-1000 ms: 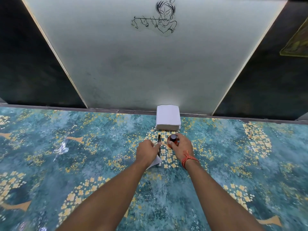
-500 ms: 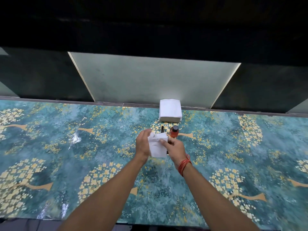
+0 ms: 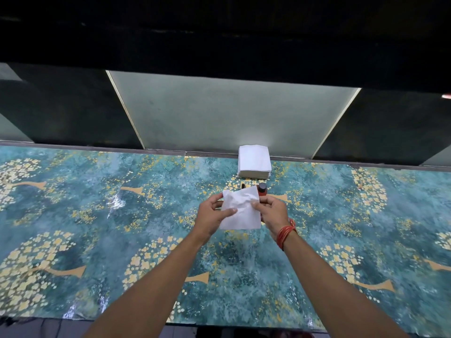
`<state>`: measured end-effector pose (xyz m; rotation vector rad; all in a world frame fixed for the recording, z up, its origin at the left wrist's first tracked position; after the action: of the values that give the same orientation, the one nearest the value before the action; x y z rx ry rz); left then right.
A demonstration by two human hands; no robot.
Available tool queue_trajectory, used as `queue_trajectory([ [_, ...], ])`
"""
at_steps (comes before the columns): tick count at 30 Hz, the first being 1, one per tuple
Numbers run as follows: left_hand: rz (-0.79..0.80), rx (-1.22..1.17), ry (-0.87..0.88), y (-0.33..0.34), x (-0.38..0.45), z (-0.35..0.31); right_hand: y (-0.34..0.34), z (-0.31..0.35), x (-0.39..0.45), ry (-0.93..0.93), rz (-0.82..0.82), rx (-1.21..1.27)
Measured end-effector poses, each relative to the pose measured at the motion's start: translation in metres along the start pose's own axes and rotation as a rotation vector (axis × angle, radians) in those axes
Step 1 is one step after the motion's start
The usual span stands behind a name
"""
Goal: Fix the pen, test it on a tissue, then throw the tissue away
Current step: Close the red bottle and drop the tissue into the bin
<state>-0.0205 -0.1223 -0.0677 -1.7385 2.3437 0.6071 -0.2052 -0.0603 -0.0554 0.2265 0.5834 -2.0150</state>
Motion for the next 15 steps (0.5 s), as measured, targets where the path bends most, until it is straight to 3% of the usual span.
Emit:
queue_trajectory([
  [4,-0.029,0.093,0.04,-0.002,0.0,0.003,-0.001,-0.003,0.0,-0.011,-0.022,-0.062],
  [9,0.004,-0.127,-0.167,-0.011,0.004,0.005,-0.007,0.0,-0.003,-0.017,-0.013,-0.005],
  [12,0.082,-0.071,-0.258,-0.01,0.0,0.008,-0.005,0.002,-0.004,-0.027,0.006,0.029],
  [15,0.038,-0.057,-0.239,-0.017,0.0,0.006,-0.003,-0.002,-0.006,-0.017,0.04,0.046],
])
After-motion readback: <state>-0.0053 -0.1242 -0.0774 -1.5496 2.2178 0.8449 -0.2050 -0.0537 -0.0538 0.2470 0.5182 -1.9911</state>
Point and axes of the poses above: each hand's wrist, its own x-axis towards the middle knuckle, its own y-axis out of the palm, z = x × y, the point moved 8 cm from there along x, towards the middle knuckle, and after that the axes turned 12 degrees about -x, right-handed, at the moved point
